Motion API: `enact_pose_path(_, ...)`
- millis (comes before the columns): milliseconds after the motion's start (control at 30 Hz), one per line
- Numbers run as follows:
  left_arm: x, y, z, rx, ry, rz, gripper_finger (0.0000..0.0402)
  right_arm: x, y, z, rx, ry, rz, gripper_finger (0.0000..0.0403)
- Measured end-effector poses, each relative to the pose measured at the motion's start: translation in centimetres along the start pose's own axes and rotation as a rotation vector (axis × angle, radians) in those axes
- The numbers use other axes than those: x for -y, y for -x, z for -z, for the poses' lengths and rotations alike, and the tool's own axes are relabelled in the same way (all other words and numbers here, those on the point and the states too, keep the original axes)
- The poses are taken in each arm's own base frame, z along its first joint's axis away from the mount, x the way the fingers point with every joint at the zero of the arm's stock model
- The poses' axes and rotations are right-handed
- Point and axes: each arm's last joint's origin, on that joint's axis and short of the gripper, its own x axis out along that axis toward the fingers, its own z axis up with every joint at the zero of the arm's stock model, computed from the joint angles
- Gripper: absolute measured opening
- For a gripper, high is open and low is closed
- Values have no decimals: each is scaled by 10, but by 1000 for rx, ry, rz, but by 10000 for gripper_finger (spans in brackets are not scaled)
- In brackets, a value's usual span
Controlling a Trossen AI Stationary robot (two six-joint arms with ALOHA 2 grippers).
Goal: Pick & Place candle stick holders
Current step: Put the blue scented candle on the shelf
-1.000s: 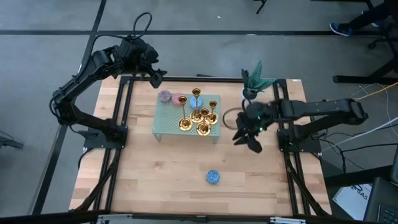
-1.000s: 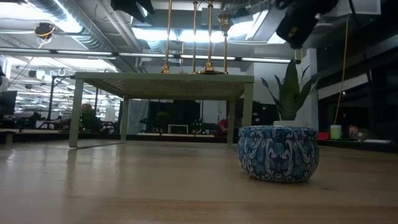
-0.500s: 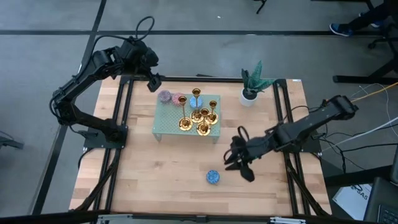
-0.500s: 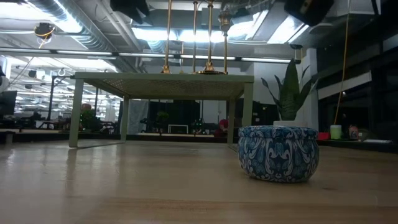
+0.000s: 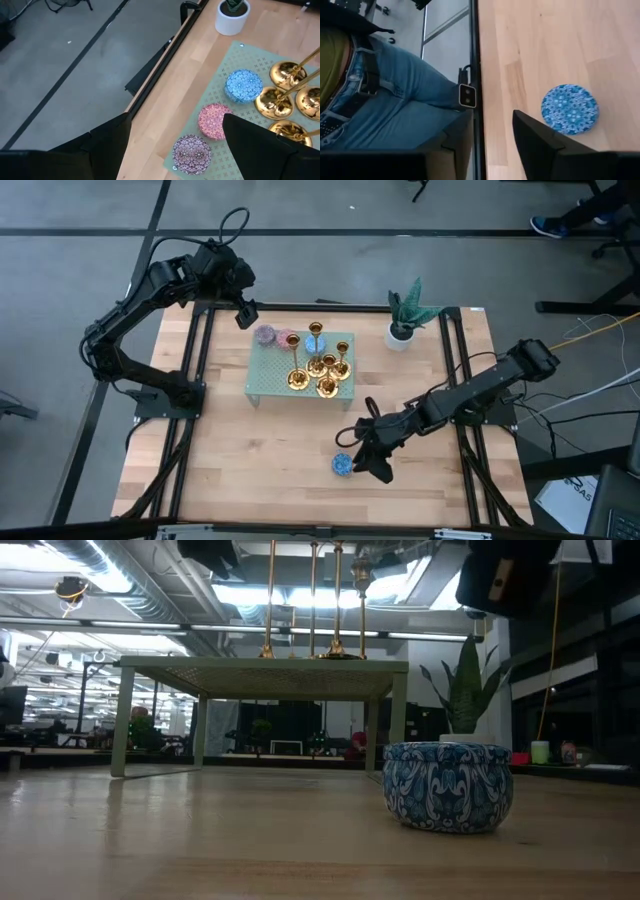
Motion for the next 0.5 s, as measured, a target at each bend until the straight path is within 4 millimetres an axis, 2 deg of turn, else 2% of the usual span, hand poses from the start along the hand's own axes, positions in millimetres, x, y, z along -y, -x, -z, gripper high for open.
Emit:
enact_pose_path(233,0,0,0,0,0,0,313,3,1,-3,5,36,11,222)
enact_pose_path(367,0,0,0,-1,6,0,313,3,1,-3,4,181,12,268)
enact_pose_path(500,1,0,0,1,11,18,313,5,-1,-3,23,342,50,291)
